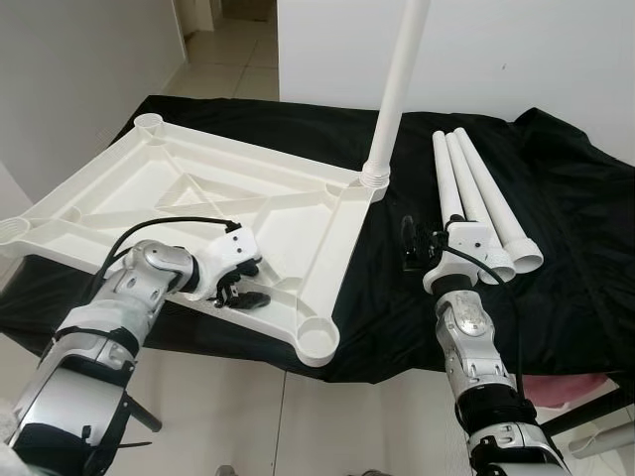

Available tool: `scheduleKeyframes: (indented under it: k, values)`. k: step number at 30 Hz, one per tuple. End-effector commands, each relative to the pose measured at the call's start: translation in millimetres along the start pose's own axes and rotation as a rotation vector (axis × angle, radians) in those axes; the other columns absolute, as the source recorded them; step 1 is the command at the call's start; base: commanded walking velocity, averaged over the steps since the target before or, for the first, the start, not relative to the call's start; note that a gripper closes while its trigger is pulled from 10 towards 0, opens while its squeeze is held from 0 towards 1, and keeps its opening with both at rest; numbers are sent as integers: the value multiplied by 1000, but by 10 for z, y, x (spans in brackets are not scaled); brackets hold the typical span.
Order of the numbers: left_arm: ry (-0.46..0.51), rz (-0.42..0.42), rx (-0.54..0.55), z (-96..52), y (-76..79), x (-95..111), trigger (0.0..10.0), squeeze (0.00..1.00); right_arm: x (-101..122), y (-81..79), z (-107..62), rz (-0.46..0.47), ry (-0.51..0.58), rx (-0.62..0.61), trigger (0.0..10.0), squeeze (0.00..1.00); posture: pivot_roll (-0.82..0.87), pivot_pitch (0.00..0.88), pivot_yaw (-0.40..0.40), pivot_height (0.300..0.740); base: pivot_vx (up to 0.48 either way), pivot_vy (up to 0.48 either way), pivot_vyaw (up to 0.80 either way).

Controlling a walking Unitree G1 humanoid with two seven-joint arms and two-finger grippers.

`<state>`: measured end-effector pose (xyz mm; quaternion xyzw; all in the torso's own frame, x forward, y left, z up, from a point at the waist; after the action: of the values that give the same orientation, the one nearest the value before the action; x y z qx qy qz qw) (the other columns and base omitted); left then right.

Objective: Building children table

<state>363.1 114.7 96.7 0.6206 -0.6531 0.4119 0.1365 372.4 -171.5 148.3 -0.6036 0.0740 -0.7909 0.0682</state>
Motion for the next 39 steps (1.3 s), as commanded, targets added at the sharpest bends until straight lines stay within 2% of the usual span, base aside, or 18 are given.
scheduleKeyframes:
  k: [1, 4, 10, 11, 12, 13, 17, 19, 21, 22, 23, 26, 28, 29, 31, 35, 37, 39]
  values:
    - [-17, -36, 128, 7, -102, -43, 0, 0, -33, 83, -37, -8, -17, -30, 10000, 0, -14, 1, 32, 740, 0, 0, 0]
    - [12, -14, 136, 95, -71, 44, 0, 0, -39, 112, -55, -6, -19, -44, 10000, 0, -18, 1, 36, 740, 0, 0, 0]
    - [25, 0, 138, 143, -72, 99, 0, 0, -39, 114, -56, -7, -20, -46, 10000, 0, -17, 1, 34, 740, 0, 0, 0]
    - [39, 8, 147, 174, -81, 154, 745, 0, -38, 114, -49, -8, -19, -47, 10000, 0, -14, 0, 31, 740, 0, 0, 0]
    - [39, 8, 147, 174, -81, 154, 745, 0, -38, 114, -49, -8, -19, -47, 10000, 0, -14, 0, 31, 740, 0, 0, 0]
    - [108, 55, 188, 253, -108, 368, 10000, 0, -27, 121, -28, -8, -16, -55, 10000, 0, -13, 1, 30, 740, 0, 0, 0]
    - [131, 69, 204, 276, -116, 440, 10000, 0, -24, 123, -22, -8, -15, -58, 10000, 0, -10, 2, 28, 740, 0, 0, 0]
    - [186, 55, 223, 324, -113, 583, 10000, 0, -26, 157, -20, -6, -16, -83, 10000, 0, -10, 3, 29, 740, 0, 0, 0]
    - [186, 55, 223, 324, -113, 583, 10000, 0, -26, 157, -20, -6, -16, -83, 10000, 0, -10, 3, 29, 740, 0, 0, 0]
    - [228, 40, 229, 336, -108, 680, 10000, 1000, -28, 196, -21, -7, -17, -109, 10000, 0, -10, 3, 29, 740, 0, 0, 0]
    - [228, 40, 229, 336, -108, 680, 10000, 1000, -28, 196, -21, -7, -17, -109, 10000, 0, -10, 3, 29, 740, 0, 0, 0]
    - [324, 44, 243, 312, -99, 900, 10000, 1000, -35, 280, -24, -5, -23, -160, 10000, 0, -13, 3, 34, 740, 0, 0, 0]
    - [324, 44, 243, 312, -99, 900, 10000, 1000, -35, 280, -24, -5, -23, -160, 10000, 0, -13, 3, 34, 740, 0, 0, 0]
    - [357, 46, 263, 285, -119, 980, 10000, 0, -37, 315, -24, 1, -24, -181, 10000, 0, -13, 3, 34, 740, 0, 0, 0]
    - [357, 46, 263, 285, -119, 980, 10000, 0, -37, 315, -24, 1, -24, -181, 10000, 0, -13, 3, 34, 740, 0, 0, 0]
    - [436, 42, 293, 165, -151, 1124, 10000, 0, -32, 387, -11, 13, -29, -226, 10000, 0, -15, 1, 34, 740, 0, 0, 0]
    - [532, -30, 354, 0, -233, 1230, 10000, 0, -38, 494, 15, 28, -45, -281, 10000, 0, -11, 1, 29, 740, 0, 0, 0]
    - [532, -30, 354, 0, -233, 1230, 10000, 0, -38, 494, 15, 28, -45, -281, 10000, 0, -11, 1, 29, 740, 0, 0, 0]
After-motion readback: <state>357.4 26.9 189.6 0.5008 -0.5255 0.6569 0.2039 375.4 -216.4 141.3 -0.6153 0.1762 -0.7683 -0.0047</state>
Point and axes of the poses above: a point about 5 cm out from each wrist's last joint towards the gripper, its own z axis pointing out of the wrist towards the gripper, its own x axis along the axis of the wrist's last joint, y = z × x, the point moved 5 cm from there along z, pointing out of the wrist towards the gripper, and after that the axes turned 13 degrees about z, right-handed, at the moved point
